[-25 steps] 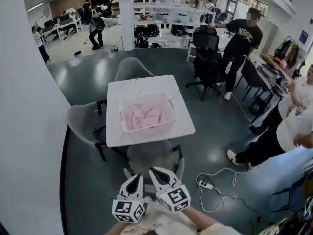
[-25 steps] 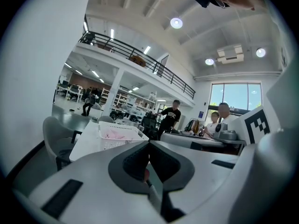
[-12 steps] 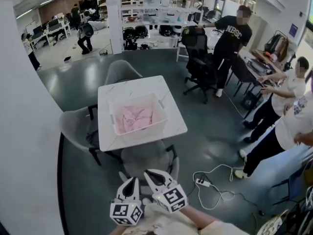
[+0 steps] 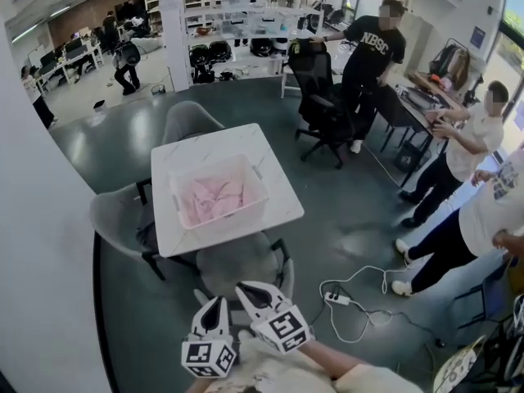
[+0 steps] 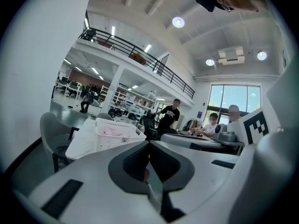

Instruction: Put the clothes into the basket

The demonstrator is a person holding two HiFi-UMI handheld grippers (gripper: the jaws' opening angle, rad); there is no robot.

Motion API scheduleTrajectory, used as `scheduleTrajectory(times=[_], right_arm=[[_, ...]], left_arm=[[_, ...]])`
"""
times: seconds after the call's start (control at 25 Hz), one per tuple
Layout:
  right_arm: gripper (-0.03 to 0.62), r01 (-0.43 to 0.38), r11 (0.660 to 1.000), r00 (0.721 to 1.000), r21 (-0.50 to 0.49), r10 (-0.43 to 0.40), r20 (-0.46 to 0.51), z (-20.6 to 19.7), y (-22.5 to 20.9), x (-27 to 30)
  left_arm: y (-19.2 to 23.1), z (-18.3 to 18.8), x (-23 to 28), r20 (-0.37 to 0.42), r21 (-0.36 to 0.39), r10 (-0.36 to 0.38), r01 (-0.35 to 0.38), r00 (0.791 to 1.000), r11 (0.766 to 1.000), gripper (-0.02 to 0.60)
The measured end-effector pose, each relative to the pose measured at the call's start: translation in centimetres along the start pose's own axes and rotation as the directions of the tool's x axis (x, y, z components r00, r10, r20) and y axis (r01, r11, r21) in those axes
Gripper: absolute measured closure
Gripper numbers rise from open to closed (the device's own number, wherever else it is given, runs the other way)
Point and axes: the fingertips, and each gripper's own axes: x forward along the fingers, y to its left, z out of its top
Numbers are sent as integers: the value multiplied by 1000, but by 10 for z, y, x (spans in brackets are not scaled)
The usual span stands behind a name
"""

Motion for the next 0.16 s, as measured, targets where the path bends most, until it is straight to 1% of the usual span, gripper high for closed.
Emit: scheduleTrajectory(times=[0.16], right_arm=[[585,-1,1000,1000,11,1,6,0,-3,3]], left_arm=[[2,-3,3,-2,5,2,-2,1000,1000,572]])
